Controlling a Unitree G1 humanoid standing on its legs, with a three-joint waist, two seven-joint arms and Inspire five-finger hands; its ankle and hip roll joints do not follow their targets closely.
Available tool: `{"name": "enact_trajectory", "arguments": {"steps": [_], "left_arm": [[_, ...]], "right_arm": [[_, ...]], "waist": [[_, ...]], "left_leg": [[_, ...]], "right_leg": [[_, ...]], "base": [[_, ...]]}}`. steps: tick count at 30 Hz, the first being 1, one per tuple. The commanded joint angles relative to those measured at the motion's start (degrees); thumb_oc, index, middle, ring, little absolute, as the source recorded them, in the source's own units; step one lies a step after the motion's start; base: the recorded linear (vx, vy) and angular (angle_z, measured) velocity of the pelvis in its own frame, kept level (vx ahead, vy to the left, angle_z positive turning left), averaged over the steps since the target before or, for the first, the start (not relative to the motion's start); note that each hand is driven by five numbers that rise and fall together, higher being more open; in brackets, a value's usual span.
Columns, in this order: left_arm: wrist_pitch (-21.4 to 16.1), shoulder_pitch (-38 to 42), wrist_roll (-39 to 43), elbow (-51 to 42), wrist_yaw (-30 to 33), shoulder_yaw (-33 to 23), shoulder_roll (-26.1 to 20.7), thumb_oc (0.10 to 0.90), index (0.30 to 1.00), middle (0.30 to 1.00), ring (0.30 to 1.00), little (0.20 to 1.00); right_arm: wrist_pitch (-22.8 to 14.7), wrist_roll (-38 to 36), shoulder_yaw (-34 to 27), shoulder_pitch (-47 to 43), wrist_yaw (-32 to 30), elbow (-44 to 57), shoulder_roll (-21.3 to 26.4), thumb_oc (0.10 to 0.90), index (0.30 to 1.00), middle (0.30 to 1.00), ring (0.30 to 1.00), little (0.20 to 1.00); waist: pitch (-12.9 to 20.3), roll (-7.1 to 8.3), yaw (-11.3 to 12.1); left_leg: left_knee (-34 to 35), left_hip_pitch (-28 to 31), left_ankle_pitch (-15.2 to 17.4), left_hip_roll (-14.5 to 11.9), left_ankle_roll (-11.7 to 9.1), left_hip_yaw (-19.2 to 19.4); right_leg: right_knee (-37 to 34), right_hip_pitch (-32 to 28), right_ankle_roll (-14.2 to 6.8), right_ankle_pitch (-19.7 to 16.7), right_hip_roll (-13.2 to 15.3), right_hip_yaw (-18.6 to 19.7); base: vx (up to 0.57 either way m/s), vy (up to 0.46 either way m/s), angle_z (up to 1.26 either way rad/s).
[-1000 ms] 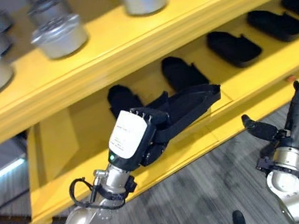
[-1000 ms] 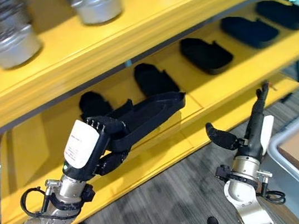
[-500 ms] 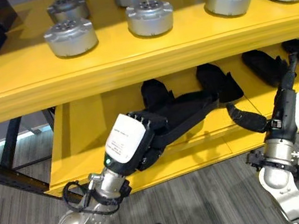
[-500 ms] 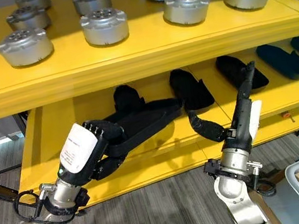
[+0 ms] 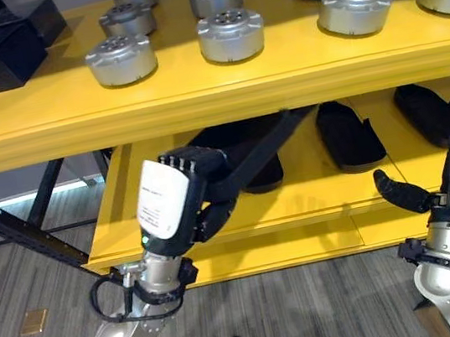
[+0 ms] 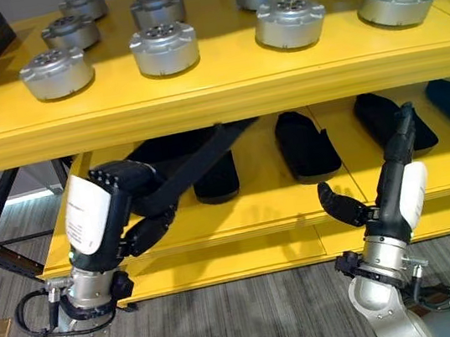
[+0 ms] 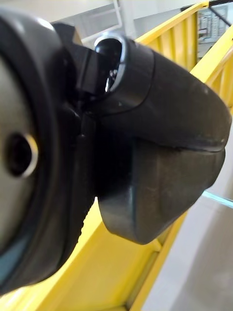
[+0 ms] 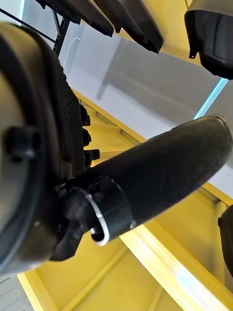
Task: Move parts from the plastic box to the shelf.
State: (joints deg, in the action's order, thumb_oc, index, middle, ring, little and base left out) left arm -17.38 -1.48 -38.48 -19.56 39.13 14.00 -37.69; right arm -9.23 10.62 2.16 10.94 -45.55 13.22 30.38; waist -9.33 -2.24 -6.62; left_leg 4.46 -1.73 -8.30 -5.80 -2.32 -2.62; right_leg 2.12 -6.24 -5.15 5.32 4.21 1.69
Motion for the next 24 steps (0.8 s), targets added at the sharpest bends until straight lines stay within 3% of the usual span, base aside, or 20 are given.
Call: {"name": "enact_trajectory", "arguments": {"steps": [1,9,11,16,22,23,24], "left_arm": [[-0.3,3.7,6.5,-5.1,10.6,-10.0,0.4,0.400,0.300,0.300,0.300,0.300],[3.7,-1.2,8.5,-3.8,11.7,-15.2,1.3,0.400,0.300,0.300,0.300,0.300],[2.1,-3.5,14.7,-2.2,12.0,-17.0,2.3,0.400,0.300,0.300,0.300,0.300],[1.3,-6.1,17.5,0.5,11.7,-19.7,3.7,0.400,0.300,0.300,0.300,0.300],[1.2,-8.9,19.0,4.4,11.5,-22.9,4.1,0.400,0.300,0.300,0.300,0.300],[1.2,-8.9,19.1,4.4,11.5,-22.9,4.1,0.400,0.300,0.300,0.300,0.300],[1.5,-9.4,19.0,5.3,11.5,-23.2,4.2,0.400,0.300,0.300,0.300,0.300]], "right_arm": [[-5.7,3.5,-2.0,-5.4,-1.8,6.1,2.6,0.900,1.000,1.000,1.000,1.000],[-6.0,3.6,-3.0,-3.4,-2.2,5.9,2.7,0.900,1.000,1.000,1.000,1.000],[-5.6,4.1,-4.0,-2.9,-3.8,4.9,3.0,0.900,1.000,1.000,1.000,1.000],[-6.0,3.7,-5.9,-1.4,-5.4,3.6,2.9,0.900,1.000,1.000,1.000,1.000],[-10.4,-14.5,-8.9,3.4,3.0,1.1,1.0,0.900,1.000,1.000,1.000,1.000],[-10.4,-14.7,-9.0,3.5,3.2,1.2,1.0,0.900,1.000,1.000,1.000,1.000],[-11.0,-21.9,-9.5,4.8,5.1,0.5,-0.1,0.900,1.000,1.000,1.000,1.000]], "waist": [[2.4,3.28,0.2],[2.7,3.60,0.9],[2.5,3.72,1.5],[2.4,3.88,1.7],[2.2,3.78,0.7],[2.2,3.79,0.7],[2.0,3.83,0.2]], "left_leg": [[-0.4,6.8,10.6,5.3,2.8,4.6],[-0.3,6.9,10.2,4.3,1.8,4.5],[-0.8,6.6,10.2,4.2,1.7,4.4],[-1.4,6.4,10.2,3.8,1.4,4.4],[-2.5,6.5,10.5,3.2,1.1,4.7],[-2.5,6.6,10.6,3.2,1.1,4.7],[-3.6,6.4,10.8,3.1,1.0,5.1]], "right_leg": [[-4.0,2.9,-0.5,-6.1,-1.3,1.7],[-4.7,2.4,0.2,-5.7,-1.9,0.8],[-4.5,2.3,0.6,-5.4,-2.1,0.3],[-4.9,2.1,1.1,-5.4,-2.4,0.1],[-3.8,2.2,1.8,-4.1,-3.2,0.2],[-3.7,2.2,1.8,-4.0,-3.2,0.2],[-3.3,2.3,2.1,-3.8,-3.4,0.3]], "base": [[0.02,-0.095,0.04],[0.02,-0.095,0.08],[0.00,-0.125,0.00],[0.01,-0.106,0.00],[0.03,-0.088,0.00],[0.06,-0.084,0.01],[0.02,-0.070,-0.01]]}}
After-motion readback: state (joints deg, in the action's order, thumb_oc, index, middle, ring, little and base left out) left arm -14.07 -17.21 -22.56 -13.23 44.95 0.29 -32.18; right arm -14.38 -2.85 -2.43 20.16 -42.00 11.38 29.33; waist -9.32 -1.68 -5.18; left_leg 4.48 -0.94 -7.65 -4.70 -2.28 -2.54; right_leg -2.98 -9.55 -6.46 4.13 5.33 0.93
